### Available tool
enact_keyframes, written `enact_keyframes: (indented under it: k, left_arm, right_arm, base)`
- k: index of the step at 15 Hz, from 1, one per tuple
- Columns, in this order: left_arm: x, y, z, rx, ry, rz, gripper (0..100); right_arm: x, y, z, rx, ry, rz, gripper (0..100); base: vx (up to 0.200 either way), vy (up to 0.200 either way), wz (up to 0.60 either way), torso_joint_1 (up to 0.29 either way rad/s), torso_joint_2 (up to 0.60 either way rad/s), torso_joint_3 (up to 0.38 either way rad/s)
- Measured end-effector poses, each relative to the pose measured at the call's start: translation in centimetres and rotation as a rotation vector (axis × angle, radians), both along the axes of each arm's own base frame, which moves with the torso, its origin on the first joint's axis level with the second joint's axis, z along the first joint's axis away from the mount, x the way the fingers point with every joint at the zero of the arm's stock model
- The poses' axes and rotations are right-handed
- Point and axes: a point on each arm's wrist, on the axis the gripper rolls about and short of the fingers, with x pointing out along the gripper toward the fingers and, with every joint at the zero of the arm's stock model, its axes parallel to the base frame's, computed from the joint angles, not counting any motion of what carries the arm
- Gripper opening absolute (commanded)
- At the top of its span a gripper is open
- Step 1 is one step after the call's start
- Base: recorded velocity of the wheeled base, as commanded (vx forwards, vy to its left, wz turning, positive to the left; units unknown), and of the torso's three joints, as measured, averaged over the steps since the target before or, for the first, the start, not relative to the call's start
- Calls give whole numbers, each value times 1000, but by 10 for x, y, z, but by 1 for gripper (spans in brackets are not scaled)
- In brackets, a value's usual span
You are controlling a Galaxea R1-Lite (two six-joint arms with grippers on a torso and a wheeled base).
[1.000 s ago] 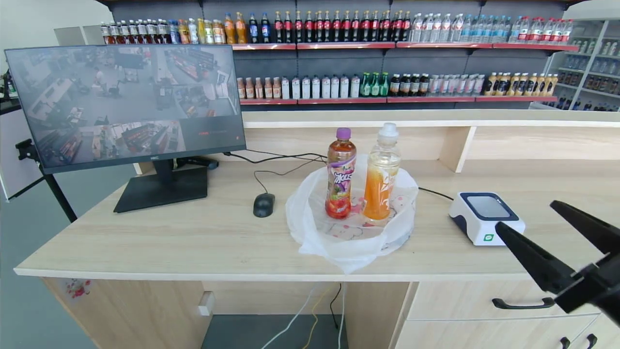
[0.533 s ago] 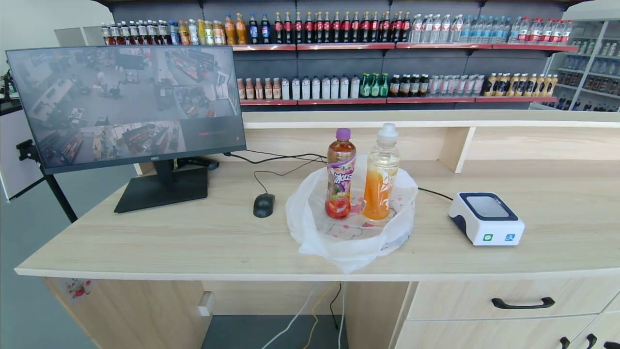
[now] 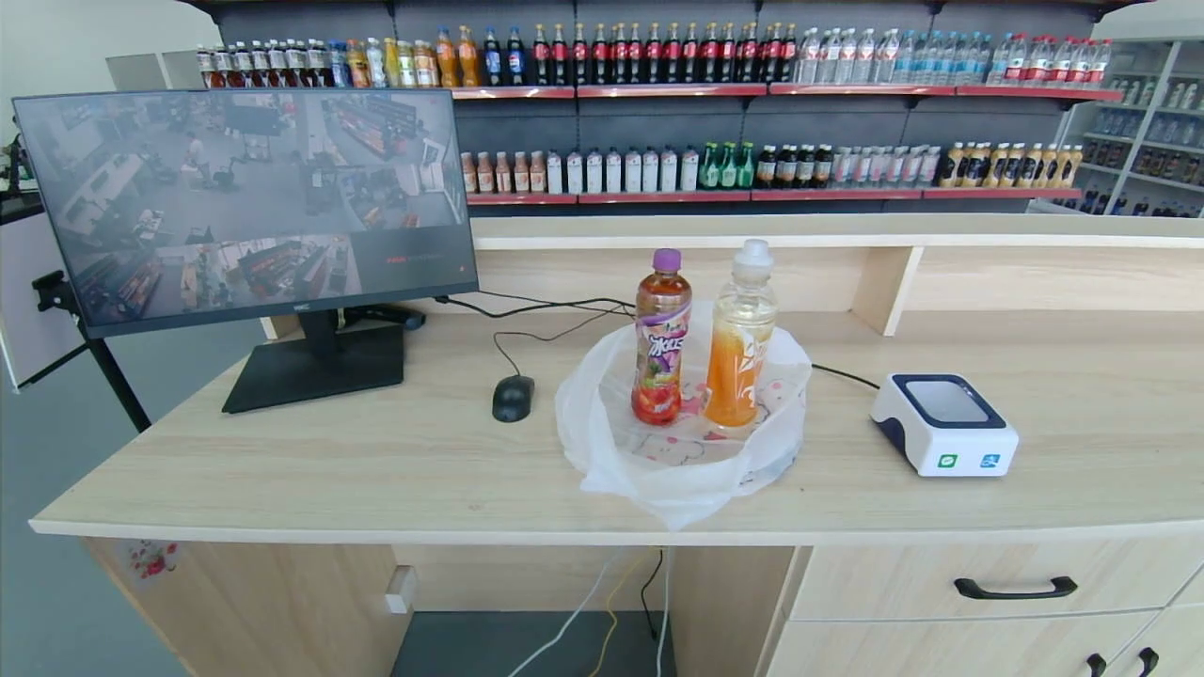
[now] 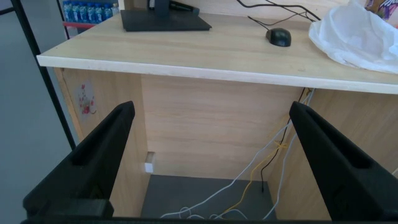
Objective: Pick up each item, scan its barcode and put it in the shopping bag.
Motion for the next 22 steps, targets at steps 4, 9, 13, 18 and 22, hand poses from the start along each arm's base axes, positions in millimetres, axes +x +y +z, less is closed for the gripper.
enact_keyframes:
  k: [4, 9, 13, 18, 22]
  left_arm:
    - [0, 0, 0, 0, 0, 0, 100]
    - [0, 0, 0, 0, 0, 0, 100]
    - [0, 0, 0, 1, 0, 0, 100]
    - [0, 0, 0, 1, 0, 0, 100]
    - [0, 0, 0, 1, 0, 0, 100]
  right_arm:
    - [-2, 1, -3, 9, -11, -60, 100]
    - [-6, 2, -4, 5, -68, -106, 100]
    - [-9, 2, -5, 23, -107, -117, 100]
    - [-9, 2, -5, 14, -110, -115, 100]
    - [-9, 2, -5, 17, -111, -116, 100]
  base:
    - [0, 0, 0, 0, 0, 0]
    - [0, 0, 0, 0, 0, 0]
    - [0, -50, 0, 1, 1, 1]
    - [0, -200, 0, 4, 3, 1]
    - [0, -200, 0, 2, 1, 1]
